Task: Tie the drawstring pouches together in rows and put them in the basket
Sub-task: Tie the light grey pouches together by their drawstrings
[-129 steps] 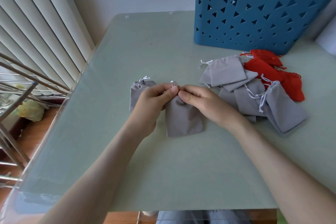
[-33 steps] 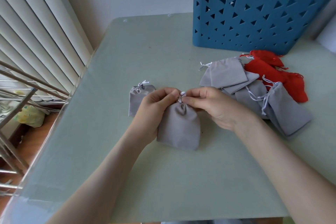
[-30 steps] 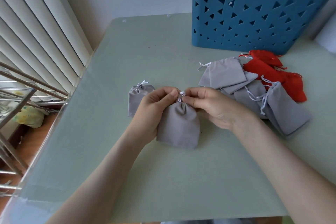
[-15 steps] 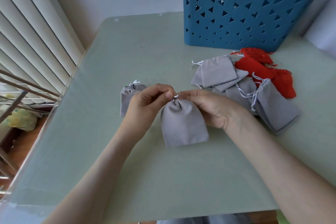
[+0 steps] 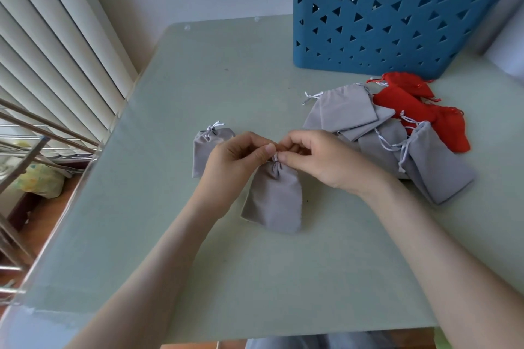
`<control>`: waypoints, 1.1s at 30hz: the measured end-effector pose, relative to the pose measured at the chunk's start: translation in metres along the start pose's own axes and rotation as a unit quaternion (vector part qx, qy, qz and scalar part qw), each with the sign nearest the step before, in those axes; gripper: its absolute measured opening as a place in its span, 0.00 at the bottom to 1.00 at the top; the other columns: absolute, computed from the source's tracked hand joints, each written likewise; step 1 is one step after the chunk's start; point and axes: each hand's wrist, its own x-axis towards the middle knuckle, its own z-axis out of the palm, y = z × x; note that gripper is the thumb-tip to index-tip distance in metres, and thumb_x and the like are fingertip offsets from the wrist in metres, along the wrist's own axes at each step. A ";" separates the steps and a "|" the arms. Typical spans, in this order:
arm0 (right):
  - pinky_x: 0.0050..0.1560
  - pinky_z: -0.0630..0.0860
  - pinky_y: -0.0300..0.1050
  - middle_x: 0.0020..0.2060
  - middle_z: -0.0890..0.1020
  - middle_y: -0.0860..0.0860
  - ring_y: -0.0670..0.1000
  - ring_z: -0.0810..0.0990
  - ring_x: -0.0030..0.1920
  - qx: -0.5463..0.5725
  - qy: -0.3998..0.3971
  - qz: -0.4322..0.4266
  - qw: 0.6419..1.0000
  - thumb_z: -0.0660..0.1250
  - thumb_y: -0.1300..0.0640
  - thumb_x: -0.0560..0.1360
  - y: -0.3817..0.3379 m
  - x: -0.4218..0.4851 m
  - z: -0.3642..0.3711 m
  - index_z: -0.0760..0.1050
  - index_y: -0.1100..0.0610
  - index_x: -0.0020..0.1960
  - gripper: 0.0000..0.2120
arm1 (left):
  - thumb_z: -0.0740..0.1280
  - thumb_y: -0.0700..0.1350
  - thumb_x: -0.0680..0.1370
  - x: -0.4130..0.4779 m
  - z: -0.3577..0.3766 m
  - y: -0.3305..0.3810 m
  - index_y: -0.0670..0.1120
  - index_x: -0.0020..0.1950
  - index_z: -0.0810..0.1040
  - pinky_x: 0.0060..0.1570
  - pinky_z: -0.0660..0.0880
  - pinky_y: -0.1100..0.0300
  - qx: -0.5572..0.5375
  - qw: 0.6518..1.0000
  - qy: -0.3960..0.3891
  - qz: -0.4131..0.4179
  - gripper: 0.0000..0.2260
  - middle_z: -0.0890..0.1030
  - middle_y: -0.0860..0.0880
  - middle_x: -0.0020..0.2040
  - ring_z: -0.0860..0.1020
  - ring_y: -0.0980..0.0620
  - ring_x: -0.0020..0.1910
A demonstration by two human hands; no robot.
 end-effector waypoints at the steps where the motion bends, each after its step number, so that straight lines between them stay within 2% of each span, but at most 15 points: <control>1: 0.39 0.68 0.31 0.36 0.79 0.45 0.38 0.73 0.35 -0.029 0.009 -0.010 0.999 0.68 0.60 0.76 0.001 0.000 0.001 0.77 0.52 0.43 0.04 | 0.66 0.35 0.77 0.000 0.000 0.000 0.42 0.40 0.79 0.49 0.75 0.64 -0.001 1.000 -0.001 -0.012 0.07 0.83 0.51 0.37 0.80 0.55 0.42; 3: 0.37 0.68 0.30 0.34 0.77 0.44 0.38 0.72 0.33 -0.075 0.024 -0.022 0.997 0.68 0.59 0.76 0.002 0.001 0.003 0.78 0.53 0.43 0.03 | 0.67 0.36 0.76 0.000 -0.001 0.000 0.41 0.41 0.80 0.49 0.75 0.63 0.003 1.000 0.000 -0.030 0.05 0.83 0.48 0.39 0.80 0.54 0.42; 6: 0.37 0.67 0.30 0.33 0.76 0.43 0.37 0.72 0.33 -0.106 0.043 -0.029 0.993 0.69 0.59 0.75 0.003 0.002 0.006 0.79 0.57 0.45 0.02 | 0.70 0.38 0.75 0.002 -0.003 -0.001 0.43 0.40 0.80 0.54 0.76 0.57 0.025 0.998 0.005 -0.055 0.04 0.84 0.44 0.43 0.81 0.51 0.45; 10: 0.36 0.67 0.29 0.32 0.75 0.42 0.35 0.72 0.32 -0.120 0.051 -0.028 0.991 0.69 0.58 0.75 0.005 0.003 0.008 0.77 0.53 0.42 0.03 | 0.71 0.40 0.74 0.003 -0.007 -0.004 0.44 0.42 0.82 0.55 0.76 0.52 0.106 0.993 0.006 -0.059 0.01 0.85 0.45 0.43 0.82 0.48 0.46; 12: 0.36 0.67 0.30 0.31 0.74 0.42 0.35 0.72 0.32 -0.130 0.048 -0.028 0.990 0.69 0.58 0.75 0.005 0.004 0.009 0.77 0.52 0.42 0.04 | 0.71 0.41 0.74 0.003 -0.006 -0.007 0.43 0.44 0.82 0.49 0.76 0.61 0.188 0.982 0.009 -0.028 0.02 0.84 0.49 0.39 0.81 0.54 0.43; 14: 0.36 0.67 0.30 0.31 0.74 0.42 0.36 0.72 0.32 -0.136 0.043 -0.025 0.989 0.69 0.58 0.75 0.006 0.004 0.010 0.77 0.53 0.43 0.03 | 0.71 0.42 0.75 0.003 -0.004 -0.006 0.44 0.46 0.82 0.39 0.70 0.72 0.270 0.963 0.004 0.011 0.03 0.79 0.58 0.34 0.77 0.65 0.36; 16: 0.36 0.67 0.30 0.32 0.75 0.41 0.36 0.72 0.33 -0.137 0.048 -0.018 0.989 0.69 0.59 0.75 0.007 0.005 0.011 0.77 0.53 0.42 0.04 | 0.70 0.44 0.76 0.004 -0.003 -0.006 0.43 0.47 0.82 0.37 0.68 0.73 0.317 0.947 -0.003 0.046 0.05 0.75 0.61 0.32 0.74 0.68 0.33; 22: 0.36 0.66 0.34 0.34 0.76 0.41 0.40 0.72 0.36 -0.137 0.055 0.011 0.989 0.65 0.58 0.77 0.011 0.008 0.012 0.75 0.50 0.42 0.06 | 0.68 0.42 0.77 0.004 -0.002 -0.010 0.39 0.47 0.79 0.38 0.66 0.74 0.369 0.921 -0.002 0.128 0.06 0.78 0.49 0.40 0.71 0.55 0.36; 26: 0.42 0.66 0.42 0.39 0.77 0.44 0.46 0.73 0.43 -0.160 0.050 0.019 0.986 0.63 0.57 0.78 0.008 0.008 0.013 0.75 0.50 0.44 0.05 | 0.66 0.41 0.74 0.006 0.000 -0.016 0.37 0.41 0.77 0.36 0.62 0.66 0.410 0.892 0.008 0.191 0.07 0.79 0.42 0.35 0.74 0.45 0.35; 29: 0.42 0.66 0.42 0.37 0.76 0.41 0.46 0.73 0.42 -0.169 0.048 0.019 0.984 0.64 0.56 0.78 0.009 0.009 0.015 0.74 0.49 0.43 0.06 | 0.60 0.45 0.71 0.009 0.001 -0.021 0.38 0.35 0.75 0.35 0.61 0.61 0.443 0.865 0.017 0.236 0.11 0.76 0.43 0.29 0.73 0.44 0.28; 33: 0.45 0.71 0.44 0.36 0.78 0.41 0.45 0.76 0.41 -0.136 0.042 0.023 0.990 0.66 0.55 0.77 0.012 0.011 0.015 0.74 0.48 0.41 0.06 | 0.59 0.43 0.71 0.011 -0.001 -0.029 0.40 0.32 0.74 0.33 0.61 0.58 0.477 0.838 0.031 0.262 0.10 0.72 0.44 0.27 0.70 0.45 0.25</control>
